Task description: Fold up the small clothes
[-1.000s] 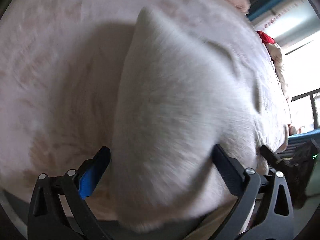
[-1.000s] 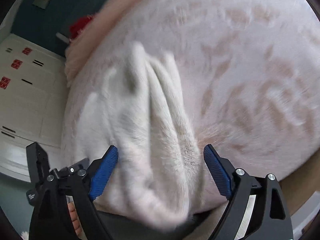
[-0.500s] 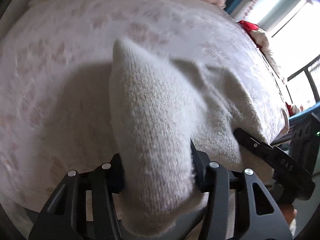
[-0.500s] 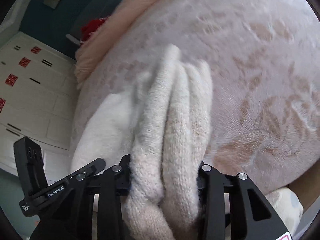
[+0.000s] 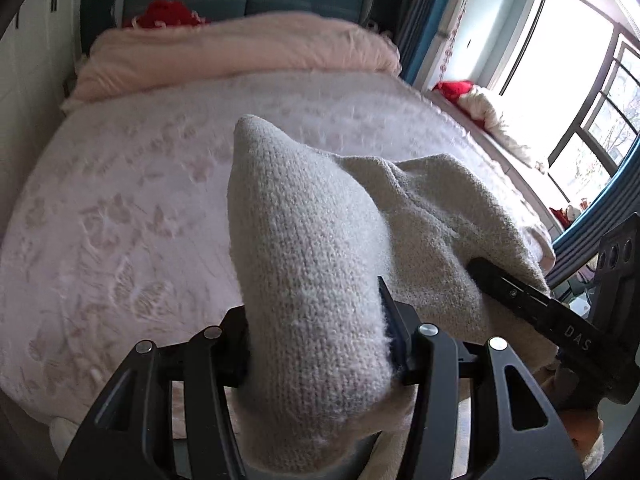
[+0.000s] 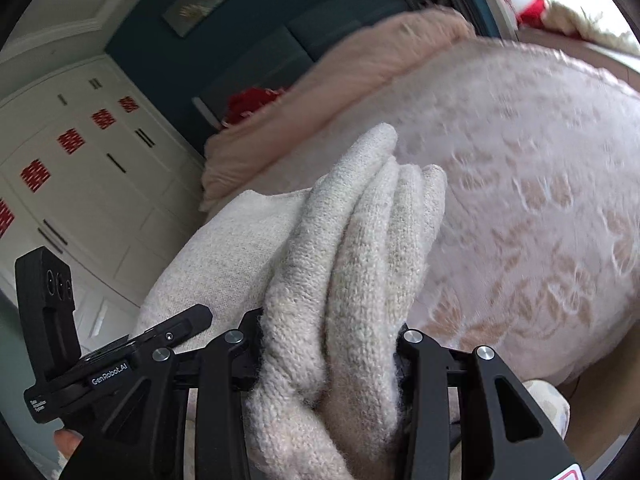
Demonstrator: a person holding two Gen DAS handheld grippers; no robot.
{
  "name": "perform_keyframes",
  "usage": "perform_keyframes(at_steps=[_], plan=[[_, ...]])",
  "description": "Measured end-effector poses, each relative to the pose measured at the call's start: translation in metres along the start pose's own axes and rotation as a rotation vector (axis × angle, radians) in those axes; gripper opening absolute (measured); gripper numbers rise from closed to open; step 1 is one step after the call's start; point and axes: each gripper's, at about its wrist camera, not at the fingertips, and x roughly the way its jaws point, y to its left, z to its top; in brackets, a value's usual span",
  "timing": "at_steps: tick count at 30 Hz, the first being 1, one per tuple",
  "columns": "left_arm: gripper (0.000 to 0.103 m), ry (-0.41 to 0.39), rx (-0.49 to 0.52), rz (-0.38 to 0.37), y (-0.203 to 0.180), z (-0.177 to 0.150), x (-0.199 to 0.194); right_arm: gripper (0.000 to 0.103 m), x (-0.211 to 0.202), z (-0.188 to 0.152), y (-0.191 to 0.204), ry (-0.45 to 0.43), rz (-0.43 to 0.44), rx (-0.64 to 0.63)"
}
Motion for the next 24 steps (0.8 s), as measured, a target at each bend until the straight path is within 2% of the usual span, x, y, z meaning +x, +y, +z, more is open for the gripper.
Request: perform_keyframes(at_steps=[8, 16, 20, 24], plan=[[0.050, -0.144, 0.019, 0.029, 0.008, 0.003, -0.077, 0.037, -0.039, 0.000, 0.071, -0.103, 0.063, -0.109], [0.050, -0.340, 0.074, 0.063, 0.024, 0.009, -0.172, 0.037, -0.077, 0.003, 0.150, -0.213, 0.171, -0.234], [0.051, -0.452, 0.086, 0.092, 0.039, 0.012, -0.215, 0.037, -0.085, 0.007, 0.185, -0.247, 0.220, -0.286], [0.051, -0.521, 0.076, 0.106, 0.057, 0.017, -0.245, 0.037, -0.086, 0.015, 0.218, -0.271, 0.261, -0.326]])
